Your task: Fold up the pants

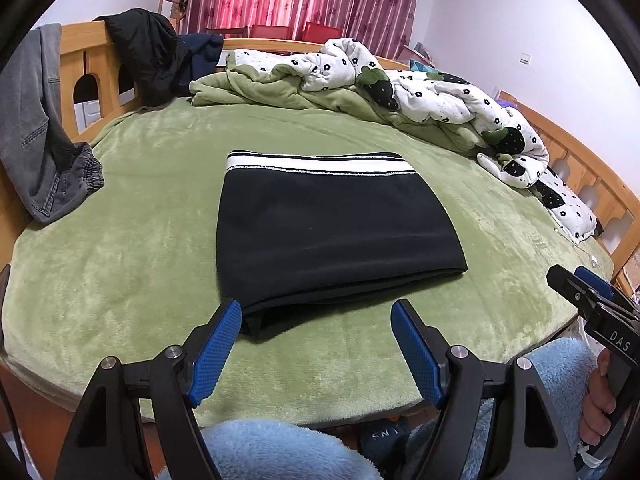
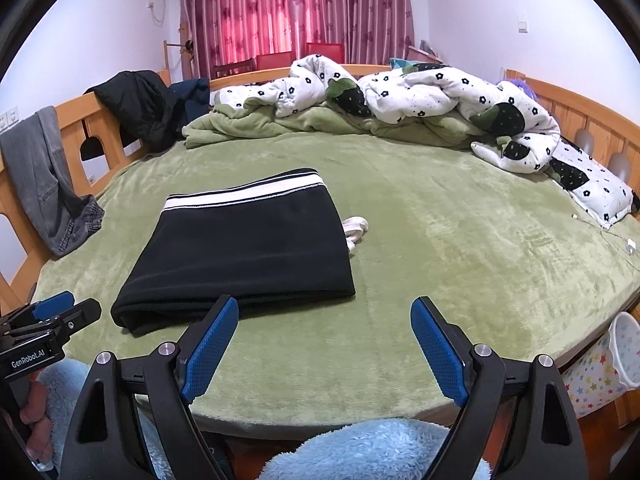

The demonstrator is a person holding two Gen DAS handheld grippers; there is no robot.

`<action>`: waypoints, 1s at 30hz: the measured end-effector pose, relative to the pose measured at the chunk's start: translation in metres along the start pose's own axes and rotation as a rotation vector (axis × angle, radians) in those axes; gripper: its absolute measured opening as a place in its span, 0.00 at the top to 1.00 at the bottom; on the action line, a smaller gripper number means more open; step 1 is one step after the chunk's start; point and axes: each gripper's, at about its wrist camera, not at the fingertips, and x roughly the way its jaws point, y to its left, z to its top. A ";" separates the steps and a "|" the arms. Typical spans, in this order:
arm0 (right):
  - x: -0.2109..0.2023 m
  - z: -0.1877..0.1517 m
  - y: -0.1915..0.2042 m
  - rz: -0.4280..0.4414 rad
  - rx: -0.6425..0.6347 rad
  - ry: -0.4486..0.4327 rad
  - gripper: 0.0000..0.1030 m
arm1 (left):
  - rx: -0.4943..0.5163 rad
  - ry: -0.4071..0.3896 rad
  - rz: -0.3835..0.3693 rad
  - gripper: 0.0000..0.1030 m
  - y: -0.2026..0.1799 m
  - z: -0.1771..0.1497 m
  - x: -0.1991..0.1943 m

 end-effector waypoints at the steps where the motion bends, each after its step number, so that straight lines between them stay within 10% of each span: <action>1: 0.000 0.000 -0.001 -0.001 0.000 0.001 0.15 | -0.001 0.002 -0.001 0.26 0.000 0.000 0.000; 30: -0.001 -0.001 0.002 -0.005 0.001 0.001 0.15 | -0.015 0.002 -0.006 0.26 -0.003 0.000 -0.001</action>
